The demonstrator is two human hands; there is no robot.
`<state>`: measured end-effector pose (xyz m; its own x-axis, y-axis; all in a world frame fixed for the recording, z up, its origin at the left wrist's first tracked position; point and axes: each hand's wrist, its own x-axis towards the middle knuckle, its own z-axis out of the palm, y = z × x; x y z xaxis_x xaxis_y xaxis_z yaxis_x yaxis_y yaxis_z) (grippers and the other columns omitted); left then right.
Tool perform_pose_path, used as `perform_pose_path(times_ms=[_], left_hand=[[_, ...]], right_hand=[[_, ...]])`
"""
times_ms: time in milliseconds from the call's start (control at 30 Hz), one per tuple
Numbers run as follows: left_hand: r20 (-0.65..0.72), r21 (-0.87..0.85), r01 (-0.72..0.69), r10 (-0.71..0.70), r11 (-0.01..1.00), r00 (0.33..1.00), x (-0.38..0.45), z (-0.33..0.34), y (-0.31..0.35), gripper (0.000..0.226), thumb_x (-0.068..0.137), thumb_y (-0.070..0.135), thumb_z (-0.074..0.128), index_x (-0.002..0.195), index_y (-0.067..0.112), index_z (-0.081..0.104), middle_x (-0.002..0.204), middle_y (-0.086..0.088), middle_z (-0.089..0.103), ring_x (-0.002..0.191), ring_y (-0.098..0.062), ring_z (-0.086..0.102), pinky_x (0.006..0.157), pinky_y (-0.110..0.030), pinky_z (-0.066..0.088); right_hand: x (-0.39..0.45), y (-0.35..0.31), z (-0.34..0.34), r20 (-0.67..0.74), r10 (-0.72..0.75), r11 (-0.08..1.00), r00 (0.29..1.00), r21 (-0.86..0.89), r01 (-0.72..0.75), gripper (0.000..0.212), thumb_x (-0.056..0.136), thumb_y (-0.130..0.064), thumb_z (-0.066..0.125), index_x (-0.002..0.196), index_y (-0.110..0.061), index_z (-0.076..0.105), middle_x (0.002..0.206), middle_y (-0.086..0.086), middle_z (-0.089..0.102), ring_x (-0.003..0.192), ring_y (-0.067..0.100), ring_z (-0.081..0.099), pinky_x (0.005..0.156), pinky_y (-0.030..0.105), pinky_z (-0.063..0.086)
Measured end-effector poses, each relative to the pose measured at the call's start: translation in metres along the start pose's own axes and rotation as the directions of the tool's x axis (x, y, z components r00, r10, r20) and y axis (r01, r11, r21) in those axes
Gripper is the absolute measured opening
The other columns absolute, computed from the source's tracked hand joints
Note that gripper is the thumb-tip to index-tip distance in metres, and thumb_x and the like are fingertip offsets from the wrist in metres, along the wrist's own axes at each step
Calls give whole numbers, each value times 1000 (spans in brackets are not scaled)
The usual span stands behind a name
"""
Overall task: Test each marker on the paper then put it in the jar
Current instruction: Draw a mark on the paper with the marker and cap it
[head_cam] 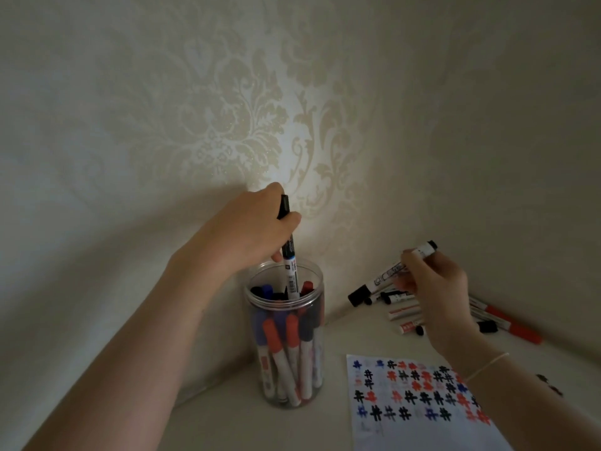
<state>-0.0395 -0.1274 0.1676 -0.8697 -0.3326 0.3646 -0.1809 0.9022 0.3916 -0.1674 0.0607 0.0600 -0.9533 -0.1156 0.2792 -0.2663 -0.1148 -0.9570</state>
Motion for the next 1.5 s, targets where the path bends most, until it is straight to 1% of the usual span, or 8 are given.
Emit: perform_pose_path(times_ms=[233,467,733,900,1067,1233,1367,1500], left_hand=[[197,-17,16,-12,1000,980,1,7,-6,24,96,37,50,89,14,46,73,-6,71,67,-19,71,73,-46,57],[380,-60,27,-2,998,925,6,4,15,14,96,22,55,87,14,47,87,-16,69,67,-19,66,64,-28,56],[483,-151,201,-106,968,869,23,-11,6,13,91,13,62,89,5,52,83,-23,70,63,-24,70,61,-30,59],[488,-181,155,-49,971,871,27,-7,0,18,89,16,67,92,4,54,84,-21,72,76,-29,73,67,-34,60],[547,-200,28,88,979,833,18,-7,0,21,79,12,77,97,7,68,93,-7,73,85,-14,71,69,-20,56],[502,248,-25,-107,968,858,15,-4,-11,18,76,17,77,89,5,72,76,-5,71,60,-12,63,56,-21,48],[517,450,-168,-103,877,849,6,24,-4,17,86,29,62,75,16,62,79,-8,64,86,-24,66,70,-30,49],[465,540,-192,-101,819,880,2,42,-3,28,95,31,45,108,13,63,81,-4,54,81,-26,57,74,-33,46]], right_hand=[[-9,-11,14,66,-14,993,998,115,6,21,95,-26,53,87,-6,54,71,10,57,56,17,55,63,37,49],[-17,-23,28,85,-55,991,995,129,44,20,96,-25,51,88,-7,52,67,6,59,53,14,56,54,28,49],[-29,-32,34,97,-82,994,992,84,74,19,98,-22,47,81,-13,44,65,3,47,55,15,49,49,21,45],[-33,-49,47,378,-90,994,921,-31,109,7,87,0,51,89,-5,48,64,6,48,41,11,44,39,23,38],[-27,-71,69,484,-74,988,872,-81,129,17,79,-15,73,94,-9,66,60,-1,63,31,1,44,34,11,31],[-13,-75,80,400,-163,942,902,-208,263,15,81,-17,72,70,-8,67,49,2,64,37,6,50,44,18,39],[-8,-79,70,441,-162,952,883,-164,257,8,82,-13,68,75,-11,66,59,5,70,32,6,36,37,18,32],[-13,-75,66,516,-180,940,837,-161,301,5,86,-8,63,86,-12,64,61,2,71,35,8,37,38,17,33]])
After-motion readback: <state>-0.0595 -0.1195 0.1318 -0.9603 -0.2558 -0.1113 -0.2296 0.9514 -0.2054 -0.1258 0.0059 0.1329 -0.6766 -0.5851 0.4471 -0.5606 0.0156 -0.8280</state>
